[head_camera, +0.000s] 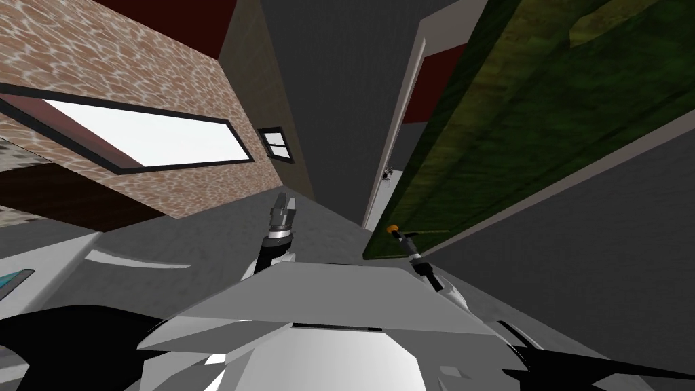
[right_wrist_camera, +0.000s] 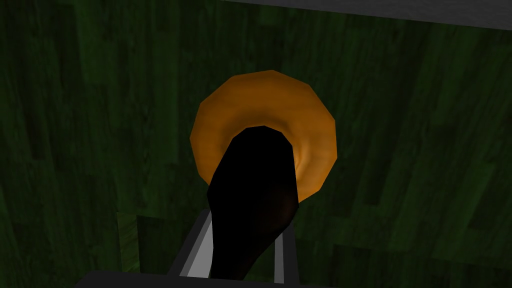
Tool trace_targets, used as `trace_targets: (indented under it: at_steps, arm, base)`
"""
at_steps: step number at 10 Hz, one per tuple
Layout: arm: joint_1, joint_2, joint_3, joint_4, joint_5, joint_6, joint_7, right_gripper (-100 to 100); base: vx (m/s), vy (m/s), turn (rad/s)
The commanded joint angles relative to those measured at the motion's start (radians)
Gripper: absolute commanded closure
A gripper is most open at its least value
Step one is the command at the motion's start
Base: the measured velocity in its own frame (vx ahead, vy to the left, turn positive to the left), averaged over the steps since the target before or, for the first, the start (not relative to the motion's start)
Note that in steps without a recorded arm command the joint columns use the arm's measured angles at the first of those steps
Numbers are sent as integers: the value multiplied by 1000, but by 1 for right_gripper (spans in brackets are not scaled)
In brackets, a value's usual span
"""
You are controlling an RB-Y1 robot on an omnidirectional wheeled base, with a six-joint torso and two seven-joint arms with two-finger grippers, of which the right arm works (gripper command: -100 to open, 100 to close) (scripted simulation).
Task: Pull the door open
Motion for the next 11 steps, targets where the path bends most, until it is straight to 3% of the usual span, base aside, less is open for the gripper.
trace_targets:
  at_steps: [1,9,10,11]
  arm:
    - [0,0,0,0,0,0,0,100]
    - [59,-42,20,50,-7,-136,-30,100]
    - [63,-45,22,54,-7,-146,-32,100]
    - [61,-41,22,46,-6,-134,-31,100]
  base:
    - [-88,-35,26]
    - [-191,-95,187]
    - [-228,-77,131]
    - [-95,-32,19]
